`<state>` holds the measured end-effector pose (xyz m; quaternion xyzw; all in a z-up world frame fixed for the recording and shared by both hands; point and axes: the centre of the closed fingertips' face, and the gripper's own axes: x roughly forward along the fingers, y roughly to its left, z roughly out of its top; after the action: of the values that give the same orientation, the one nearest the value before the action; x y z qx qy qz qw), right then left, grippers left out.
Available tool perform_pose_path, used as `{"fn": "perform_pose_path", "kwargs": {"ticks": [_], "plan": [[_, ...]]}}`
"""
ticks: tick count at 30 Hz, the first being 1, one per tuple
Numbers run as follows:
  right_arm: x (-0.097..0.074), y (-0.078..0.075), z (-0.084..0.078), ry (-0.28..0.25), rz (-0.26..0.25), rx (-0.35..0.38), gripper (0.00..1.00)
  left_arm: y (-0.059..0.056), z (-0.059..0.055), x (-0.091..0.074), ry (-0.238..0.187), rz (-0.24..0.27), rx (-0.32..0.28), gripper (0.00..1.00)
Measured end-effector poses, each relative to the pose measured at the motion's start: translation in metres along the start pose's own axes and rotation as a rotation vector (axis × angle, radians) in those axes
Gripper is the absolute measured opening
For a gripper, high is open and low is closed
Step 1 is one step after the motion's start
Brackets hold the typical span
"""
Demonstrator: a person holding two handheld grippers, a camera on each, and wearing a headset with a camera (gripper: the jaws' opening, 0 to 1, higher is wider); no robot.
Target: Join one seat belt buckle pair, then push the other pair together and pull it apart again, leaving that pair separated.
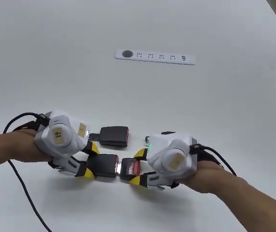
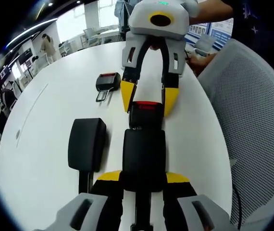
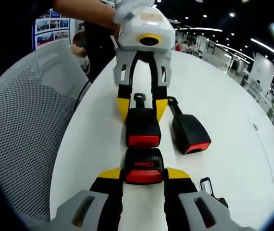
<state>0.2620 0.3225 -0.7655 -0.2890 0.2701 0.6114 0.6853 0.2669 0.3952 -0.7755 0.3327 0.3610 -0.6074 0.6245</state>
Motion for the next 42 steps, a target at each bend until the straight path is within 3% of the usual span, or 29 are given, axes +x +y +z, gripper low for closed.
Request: {"fn": "perform_pose_path", "kwargs": {"ticks": [4,9,17,27,38,42], "plan": [[0.001,-0.0027,-0.0016,-0.008,0.01,-0.012,0.28,-0.0008,-0.0003,0.0007,0.007,-0.006,0.024,0.32],[0.0043,-0.0025,-0.0008,0.002,0.008,-0.009,0.28,-0.0003,-0.0006,0.0017,0.029,0.0,0.006,0.32],[0.0026,-0.0029,-0.0022,-0.025,0.012,0.0,0.28,-0.0007,-0.0026,0.0024,0.007,-0.006,0.002,0.32],[0.0076,-0.0035,-0.0051,0.001,0.008,-0.05,0.31,-0.0002,-0.0034,0.0037,0.02,-0.006,0.009,0.33],[0.0028,-0.0036,-0.0072,0.006,0.009,-0.049,0.33,-0.0025,-0.0076,0.0002,0.024,0.007,-0.032,0.4],[-0.0004,-0.0017,-0.007,0.004,0.011,-0.056,0.35,-0.0033,-0.0026,-0.0047,0.003,0.024,-0.058,0.4]]}}
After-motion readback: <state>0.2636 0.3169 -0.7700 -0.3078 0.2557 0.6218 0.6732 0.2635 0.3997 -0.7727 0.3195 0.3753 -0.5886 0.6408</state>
